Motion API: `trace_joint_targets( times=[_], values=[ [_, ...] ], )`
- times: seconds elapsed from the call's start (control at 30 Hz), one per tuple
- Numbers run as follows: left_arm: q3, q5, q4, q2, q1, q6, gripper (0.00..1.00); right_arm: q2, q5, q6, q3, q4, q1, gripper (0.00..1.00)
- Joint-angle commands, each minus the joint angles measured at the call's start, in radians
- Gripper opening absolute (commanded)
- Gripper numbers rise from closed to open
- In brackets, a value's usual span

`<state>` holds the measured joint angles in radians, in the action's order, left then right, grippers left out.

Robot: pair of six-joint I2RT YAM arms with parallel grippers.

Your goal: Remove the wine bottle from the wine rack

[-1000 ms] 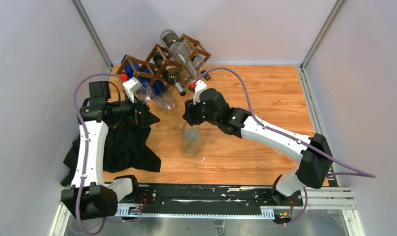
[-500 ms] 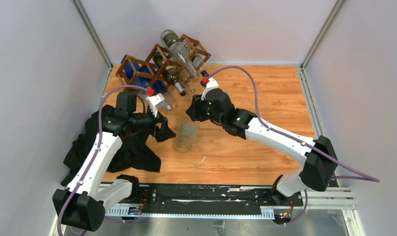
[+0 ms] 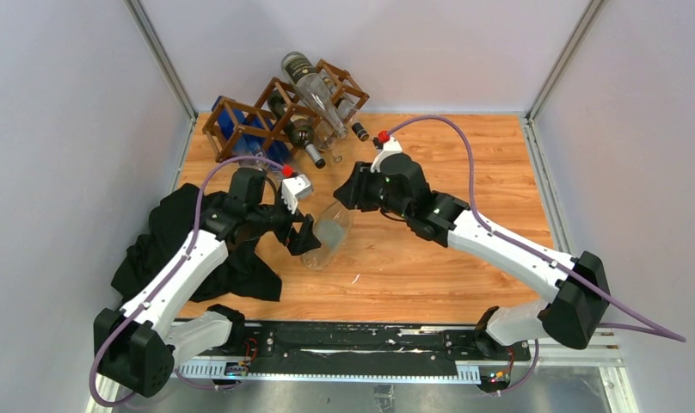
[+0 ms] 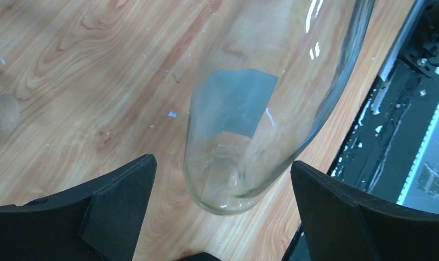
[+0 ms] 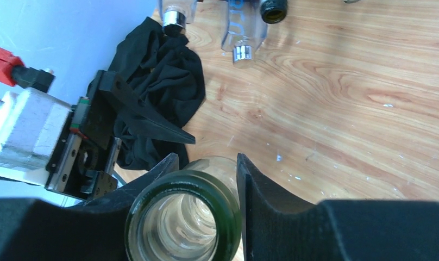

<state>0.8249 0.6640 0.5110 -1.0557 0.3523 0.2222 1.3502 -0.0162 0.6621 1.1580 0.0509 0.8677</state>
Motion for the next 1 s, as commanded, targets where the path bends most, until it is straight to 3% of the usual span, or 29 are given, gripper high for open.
trace_joint_targets(
  times=[0.0, 0.23, 0.43, 0.97],
  values=[
    [0.025, -0.071, -0.008, 0.0, 0.01, 0.003, 1.0, -0.1, -0.037, 0.01, 0.019, -0.067, -0.042, 0.0],
    [0.103, -0.017, 0.075, 0.013, 0.01, 0.007, 1.0, -0.158, -0.039, -0.089, 0.045, 0.049, -0.181, 0.0],
    [0.227, -0.068, 0.206, -0.037, 0.008, 0.018, 1.0, -0.144, -0.098, -0.234, 0.131, 0.118, -0.28, 0.0],
    [0.415, -0.011, 0.311, -0.09, -0.144, -0.021, 1.0, 0.221, -0.204, -0.533, 0.493, 0.041, -0.456, 0.0]
  ],
)
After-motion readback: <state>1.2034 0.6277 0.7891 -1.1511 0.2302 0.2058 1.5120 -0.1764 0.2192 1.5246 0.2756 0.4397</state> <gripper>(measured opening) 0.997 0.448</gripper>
